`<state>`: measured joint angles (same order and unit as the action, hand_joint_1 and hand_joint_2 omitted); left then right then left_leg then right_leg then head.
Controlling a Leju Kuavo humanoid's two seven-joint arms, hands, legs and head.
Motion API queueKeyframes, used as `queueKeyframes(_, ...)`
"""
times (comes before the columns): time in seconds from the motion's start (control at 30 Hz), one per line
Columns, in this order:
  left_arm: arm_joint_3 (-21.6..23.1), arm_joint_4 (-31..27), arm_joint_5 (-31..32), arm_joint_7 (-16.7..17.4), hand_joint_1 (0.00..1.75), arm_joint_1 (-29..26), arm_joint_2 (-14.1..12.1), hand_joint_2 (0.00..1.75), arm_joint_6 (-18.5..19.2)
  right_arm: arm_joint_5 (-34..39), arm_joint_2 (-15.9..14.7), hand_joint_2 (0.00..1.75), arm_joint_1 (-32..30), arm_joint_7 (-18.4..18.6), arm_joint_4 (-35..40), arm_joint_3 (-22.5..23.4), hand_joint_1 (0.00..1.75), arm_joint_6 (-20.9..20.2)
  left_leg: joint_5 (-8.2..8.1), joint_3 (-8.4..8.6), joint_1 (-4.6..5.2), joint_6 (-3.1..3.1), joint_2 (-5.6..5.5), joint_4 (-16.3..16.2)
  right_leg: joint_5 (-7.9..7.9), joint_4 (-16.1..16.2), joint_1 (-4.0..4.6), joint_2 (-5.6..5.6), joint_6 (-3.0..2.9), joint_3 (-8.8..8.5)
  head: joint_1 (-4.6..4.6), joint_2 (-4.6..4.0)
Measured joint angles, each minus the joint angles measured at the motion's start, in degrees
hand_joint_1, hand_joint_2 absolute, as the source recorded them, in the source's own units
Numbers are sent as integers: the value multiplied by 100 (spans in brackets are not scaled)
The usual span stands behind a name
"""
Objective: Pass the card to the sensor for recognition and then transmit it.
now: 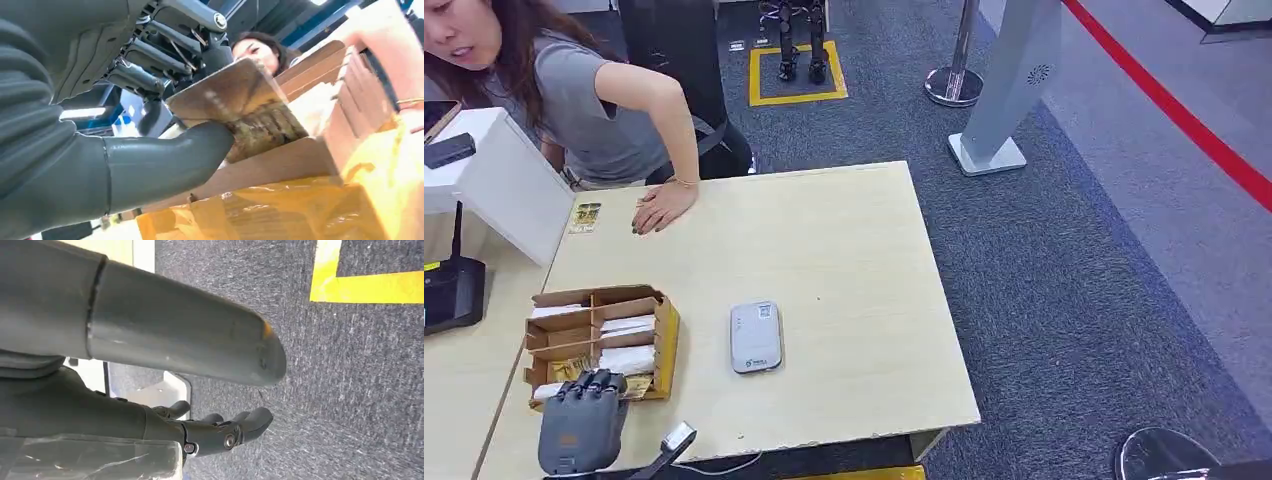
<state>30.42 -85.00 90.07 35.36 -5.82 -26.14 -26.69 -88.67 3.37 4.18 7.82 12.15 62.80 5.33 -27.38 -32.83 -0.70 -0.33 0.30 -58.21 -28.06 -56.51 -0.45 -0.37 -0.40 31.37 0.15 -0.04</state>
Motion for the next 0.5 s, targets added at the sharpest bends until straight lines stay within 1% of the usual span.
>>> queueKeyframes(0.5, 2, -55, 7, -55, 175, 6, 33, 175, 144, 2, 7, 0, 2, 2, 0, 0, 0, 0, 0, 2, 0, 0, 0, 0, 0, 0, 0, 0, 0, 0, 0, 2)
